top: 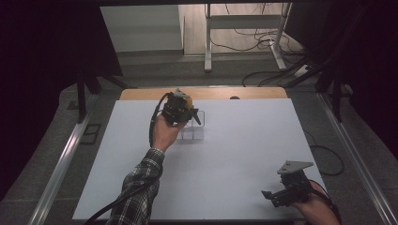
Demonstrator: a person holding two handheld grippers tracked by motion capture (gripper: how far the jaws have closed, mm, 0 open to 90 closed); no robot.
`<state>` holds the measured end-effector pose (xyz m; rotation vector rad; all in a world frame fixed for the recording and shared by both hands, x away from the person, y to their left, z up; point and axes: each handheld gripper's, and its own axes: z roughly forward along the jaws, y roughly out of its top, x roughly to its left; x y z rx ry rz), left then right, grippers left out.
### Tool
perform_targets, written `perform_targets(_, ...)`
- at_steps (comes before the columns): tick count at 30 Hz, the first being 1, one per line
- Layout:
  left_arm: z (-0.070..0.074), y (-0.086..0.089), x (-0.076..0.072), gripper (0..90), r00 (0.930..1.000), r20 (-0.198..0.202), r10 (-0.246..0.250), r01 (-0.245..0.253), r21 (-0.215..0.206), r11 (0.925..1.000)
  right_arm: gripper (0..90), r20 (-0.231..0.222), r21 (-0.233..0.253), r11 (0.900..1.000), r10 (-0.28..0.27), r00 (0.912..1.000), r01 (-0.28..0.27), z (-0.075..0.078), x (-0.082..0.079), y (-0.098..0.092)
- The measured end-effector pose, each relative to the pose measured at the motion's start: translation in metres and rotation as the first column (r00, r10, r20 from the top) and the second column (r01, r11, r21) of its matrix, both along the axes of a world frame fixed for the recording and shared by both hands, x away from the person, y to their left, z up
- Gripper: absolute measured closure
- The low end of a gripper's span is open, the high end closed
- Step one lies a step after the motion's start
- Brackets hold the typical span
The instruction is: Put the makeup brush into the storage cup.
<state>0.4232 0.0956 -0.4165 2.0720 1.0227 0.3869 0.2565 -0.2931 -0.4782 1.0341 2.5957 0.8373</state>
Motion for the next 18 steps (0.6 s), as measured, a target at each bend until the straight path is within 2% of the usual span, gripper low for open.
perform_targets(18, -0.018, -0.01, 0.002, 72.4, 0.9999, -0.011, -0.01, 0.011, 0.029, 0.9995, 0.0, -0.004, -0.008, 1.0, 0.013, 0.9999, -0.013, -0.001, 0.0, 0.001)
